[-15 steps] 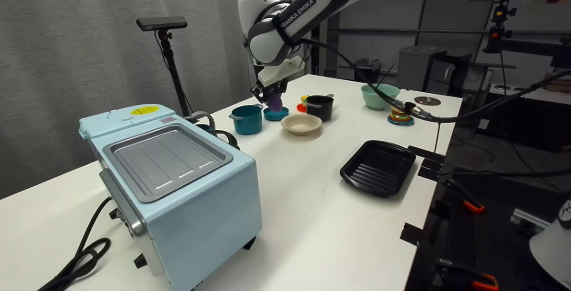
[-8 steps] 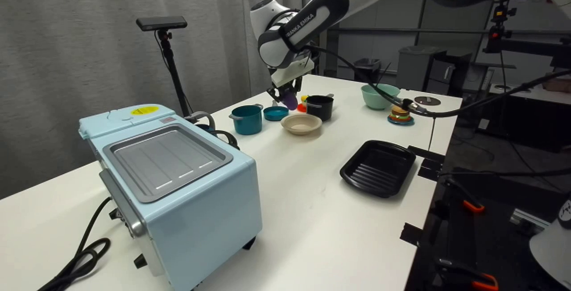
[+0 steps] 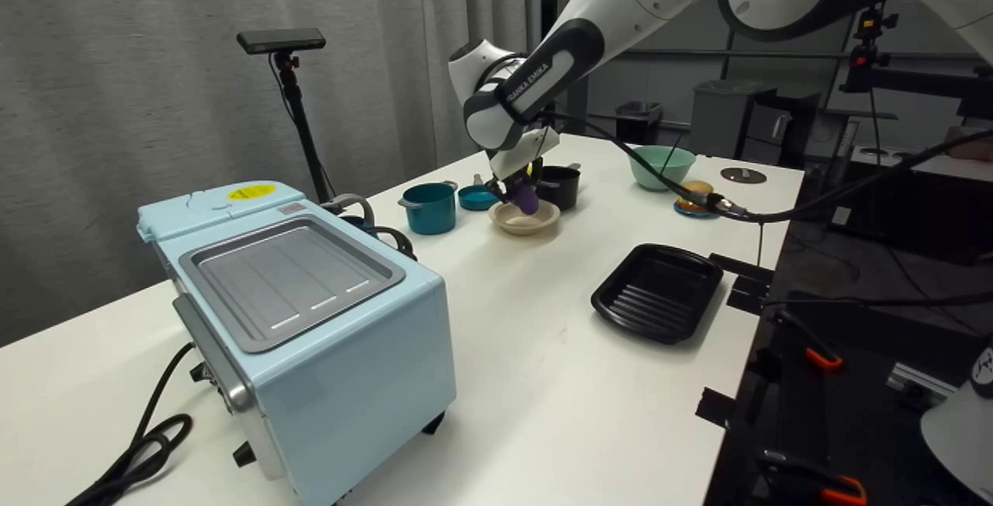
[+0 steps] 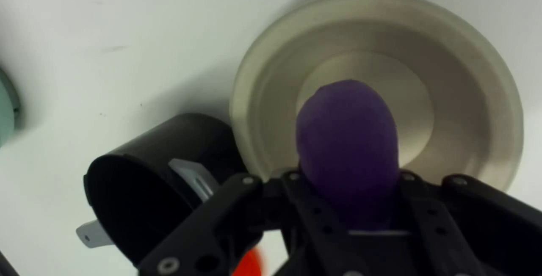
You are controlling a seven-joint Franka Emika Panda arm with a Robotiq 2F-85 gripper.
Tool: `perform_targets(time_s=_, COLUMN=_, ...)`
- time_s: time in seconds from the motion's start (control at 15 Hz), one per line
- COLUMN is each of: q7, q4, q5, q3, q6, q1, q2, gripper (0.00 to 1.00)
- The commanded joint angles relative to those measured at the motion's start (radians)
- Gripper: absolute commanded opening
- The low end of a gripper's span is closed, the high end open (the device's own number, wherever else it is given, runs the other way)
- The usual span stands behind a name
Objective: Put the purple plush toy on the cream colored plate
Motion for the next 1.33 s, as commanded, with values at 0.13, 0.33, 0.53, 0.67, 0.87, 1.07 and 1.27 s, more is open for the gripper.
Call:
perform_targets(time_s=0.13, q7=0.03, q4=-0.032, q5=-0.004, q3=-0.012, q6=0.037, q1=0.012, q2=0.013, gripper=0.52)
perform_targets(time_s=0.33, q7=0.027, q4=-0.049, q5=-0.002, q3=-0.011, q6=0.059, q1=0.015, q2=0.0, gripper=0.75)
perform_targets(time_s=0.53, q7=0.025, q4=-0.06, q5=0.001, q3=-0.011, q6=0.088, q1=0.016, q2=-0.015, gripper=0.97)
perform_targets(time_s=0.67, q7=0.023, q4=-0.064, q5=0.004, q3=-0.01, q6=0.105, q1=0.015, q2=-0.028, gripper=1.0)
perform_targets(time_s=0.87, q7=0.023, q4=-0.066, q5=0.01, q3=-0.01, q6=0.124, q1=0.012, q2=-0.049, gripper=1.0)
perform_targets(time_s=1.07, q7=0.022, q4=-0.068, q5=0.018, q3=-0.007, q6=0.133, q1=0.007, q2=-0.083, gripper=1.0)
perform_targets(time_s=1.27, q7=0.02, q4=-0.075, q5=0.026, q3=-0.002, q6=0.138, q1=0.003, q2=-0.128, gripper=1.0)
